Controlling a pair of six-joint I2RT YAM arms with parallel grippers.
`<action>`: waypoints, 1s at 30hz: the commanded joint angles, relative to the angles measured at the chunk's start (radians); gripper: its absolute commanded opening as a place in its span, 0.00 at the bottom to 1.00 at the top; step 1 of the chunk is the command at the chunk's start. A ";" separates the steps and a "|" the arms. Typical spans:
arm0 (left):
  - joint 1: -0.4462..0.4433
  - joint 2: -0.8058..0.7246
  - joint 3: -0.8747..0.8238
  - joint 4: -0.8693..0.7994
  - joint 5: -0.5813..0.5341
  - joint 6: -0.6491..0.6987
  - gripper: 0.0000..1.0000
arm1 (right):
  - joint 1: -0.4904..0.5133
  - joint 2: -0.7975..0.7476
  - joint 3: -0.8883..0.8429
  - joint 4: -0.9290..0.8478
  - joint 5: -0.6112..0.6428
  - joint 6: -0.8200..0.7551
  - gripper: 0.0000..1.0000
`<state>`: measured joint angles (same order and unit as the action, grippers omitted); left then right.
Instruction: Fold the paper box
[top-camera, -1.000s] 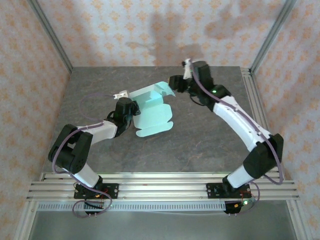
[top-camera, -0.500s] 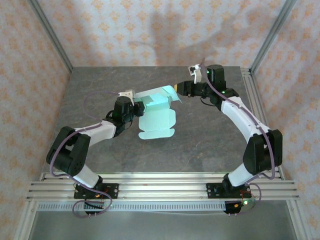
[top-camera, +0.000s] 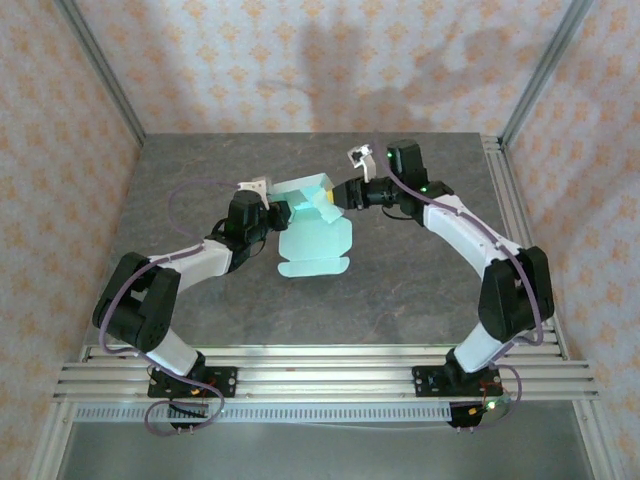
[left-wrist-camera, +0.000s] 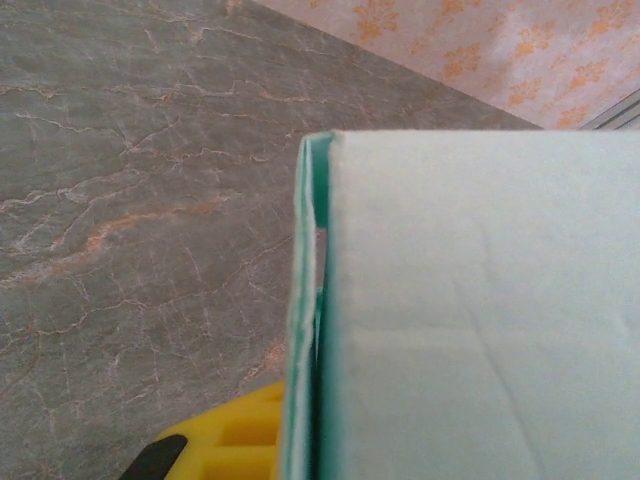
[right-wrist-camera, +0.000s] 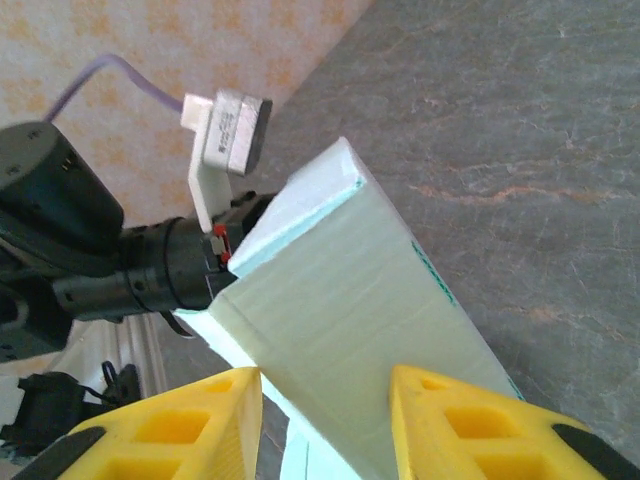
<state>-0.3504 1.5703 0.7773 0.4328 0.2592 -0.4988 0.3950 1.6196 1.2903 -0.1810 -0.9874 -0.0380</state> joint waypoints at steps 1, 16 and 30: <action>0.008 -0.012 0.030 0.019 0.019 -0.001 0.00 | 0.018 0.014 0.054 -0.072 0.079 -0.107 0.38; 0.008 -0.007 0.040 0.021 0.028 -0.007 0.00 | 0.155 0.038 0.094 -0.150 0.478 -0.235 0.29; 0.008 -0.015 0.037 0.030 0.039 -0.012 0.00 | 0.238 0.038 0.049 -0.001 0.740 -0.201 0.28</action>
<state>-0.3336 1.5715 0.7773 0.4000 0.2543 -0.5072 0.6128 1.6325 1.3502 -0.2230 -0.3202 -0.2371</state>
